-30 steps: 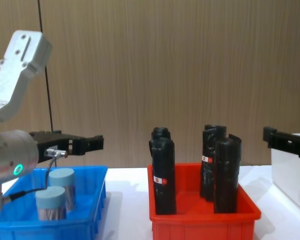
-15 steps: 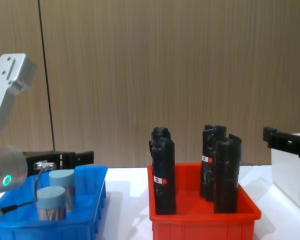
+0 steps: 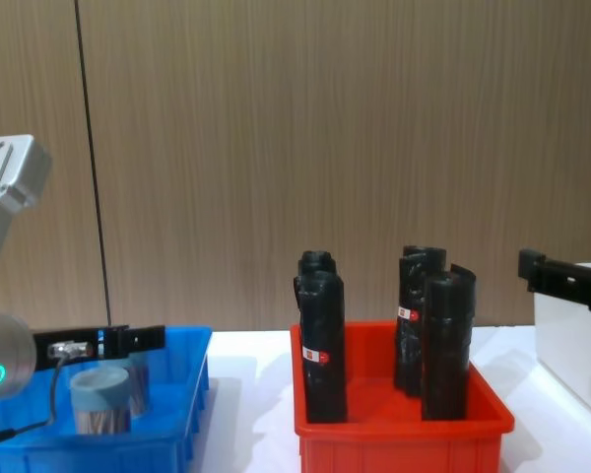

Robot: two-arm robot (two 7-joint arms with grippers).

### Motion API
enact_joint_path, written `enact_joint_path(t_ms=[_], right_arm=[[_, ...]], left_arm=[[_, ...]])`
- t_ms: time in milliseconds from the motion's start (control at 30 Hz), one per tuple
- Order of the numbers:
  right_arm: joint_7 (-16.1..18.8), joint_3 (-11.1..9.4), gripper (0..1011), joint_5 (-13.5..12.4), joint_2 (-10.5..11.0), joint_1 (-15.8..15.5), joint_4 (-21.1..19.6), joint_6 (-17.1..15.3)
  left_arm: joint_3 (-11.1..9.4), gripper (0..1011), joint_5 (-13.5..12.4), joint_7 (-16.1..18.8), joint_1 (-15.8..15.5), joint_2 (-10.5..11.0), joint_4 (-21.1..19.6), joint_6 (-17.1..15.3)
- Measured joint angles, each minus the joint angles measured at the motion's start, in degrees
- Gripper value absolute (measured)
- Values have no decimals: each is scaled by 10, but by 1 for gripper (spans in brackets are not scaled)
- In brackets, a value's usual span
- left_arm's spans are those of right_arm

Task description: Pick the cotton swabs from the blue box and place them into the white box.

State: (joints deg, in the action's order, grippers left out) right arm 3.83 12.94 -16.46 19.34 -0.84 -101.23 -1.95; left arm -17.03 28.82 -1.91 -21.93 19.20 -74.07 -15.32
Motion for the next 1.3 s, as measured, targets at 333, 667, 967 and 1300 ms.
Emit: enact_joint_path(t_ms=[333,667,967,1300], right_arm=[[0,0,1001,0,0,0,0,0],[0,0,1001,0,0,0,0,0],[0,0,1001,0,0,0,0,0],[0,0,1001,0,0,0,0,0]], left_arm=[[4,1003,5,30,13,5,-14,-23],[8,1003,10,33,19,8,-12,-29],[11,1003,11,25,20,9,1,-29],[12,1003,-1,6,13,8,25,-23]])
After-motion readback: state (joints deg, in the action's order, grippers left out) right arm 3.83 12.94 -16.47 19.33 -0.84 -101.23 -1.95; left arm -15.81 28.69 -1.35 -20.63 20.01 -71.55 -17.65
